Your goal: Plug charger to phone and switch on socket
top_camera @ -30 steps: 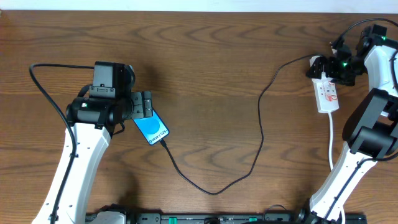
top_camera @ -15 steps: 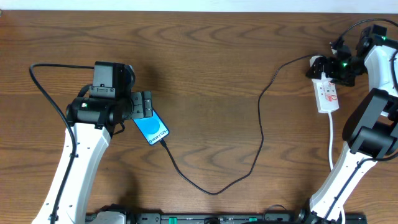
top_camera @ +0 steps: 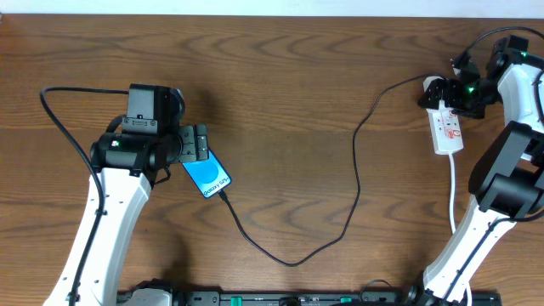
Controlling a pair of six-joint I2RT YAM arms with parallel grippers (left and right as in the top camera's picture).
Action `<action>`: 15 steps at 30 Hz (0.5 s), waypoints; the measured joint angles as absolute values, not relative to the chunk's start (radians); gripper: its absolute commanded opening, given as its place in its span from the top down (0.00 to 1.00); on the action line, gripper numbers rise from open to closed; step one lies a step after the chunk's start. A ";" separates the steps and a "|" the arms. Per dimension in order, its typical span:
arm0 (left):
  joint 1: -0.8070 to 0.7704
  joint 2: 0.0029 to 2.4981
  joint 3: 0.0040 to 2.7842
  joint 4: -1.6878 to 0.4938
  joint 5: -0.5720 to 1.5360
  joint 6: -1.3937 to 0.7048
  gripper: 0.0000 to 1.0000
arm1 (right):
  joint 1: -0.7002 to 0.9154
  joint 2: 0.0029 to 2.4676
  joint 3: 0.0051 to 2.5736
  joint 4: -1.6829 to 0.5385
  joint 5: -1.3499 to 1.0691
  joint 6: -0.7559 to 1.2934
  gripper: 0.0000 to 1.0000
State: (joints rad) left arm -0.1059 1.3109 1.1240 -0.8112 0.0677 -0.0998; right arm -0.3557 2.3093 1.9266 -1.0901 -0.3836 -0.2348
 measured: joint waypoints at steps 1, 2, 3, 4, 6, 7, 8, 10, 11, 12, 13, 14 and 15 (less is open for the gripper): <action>-0.106 1.311 1.124 -0.811 0.068 -0.100 0.09 | -0.356 2.309 1.927 -1.091 -0.382 -0.235 0.01; -0.106 1.311 1.124 -0.811 0.068 -0.100 0.09 | -0.356 2.309 1.927 -1.092 -0.381 -0.235 0.01; -0.106 1.311 1.124 -0.811 0.068 -0.100 0.09 | -0.356 2.308 1.927 -1.096 -0.377 -0.234 0.01; -0.106 1.311 1.124 -0.811 0.068 -0.100 0.09 | -0.356 2.308 1.927 -1.102 -0.372 -0.233 0.01; -0.106 1.311 1.124 -0.812 0.068 -0.100 0.09 | -0.356 2.305 1.924 -1.113 -0.366 -0.227 0.01; -0.106 1.311 1.124 -0.811 0.068 -0.100 0.09 | -0.356 2.305 1.924 -1.114 -0.365 -0.227 0.01; -0.106 1.311 1.124 -0.811 0.068 -0.100 0.09 | -0.357 2.304 1.924 -1.114 -0.365 -0.227 0.01; -0.106 1.311 1.124 -0.811 0.068 -0.100 0.09 | -0.362 2.302 1.926 -1.132 -0.368 -0.225 0.01; -0.106 1.311 1.124 -0.811 0.068 -0.100 0.09 | -0.365 2.298 1.925 -1.161 -0.371 -0.221 0.01; -0.106 1.311 1.124 -0.811 0.068 -0.100 0.09 | -0.368 2.295 1.921 -1.189 -0.372 -0.216 0.01; -0.106 1.311 1.124 -0.811 0.068 -0.100 0.09 | -0.372 2.292 1.920 -1.203 -0.373 -0.213 0.01; -0.106 1.311 1.124 -0.811 0.068 -0.100 0.09 | -0.376 2.292 1.920 -1.205 -0.374 -0.211 0.01; -0.106 1.311 1.124 -0.811 0.068 -0.100 0.09 | -0.382 2.289 1.920 -1.207 -0.370 -0.208 0.01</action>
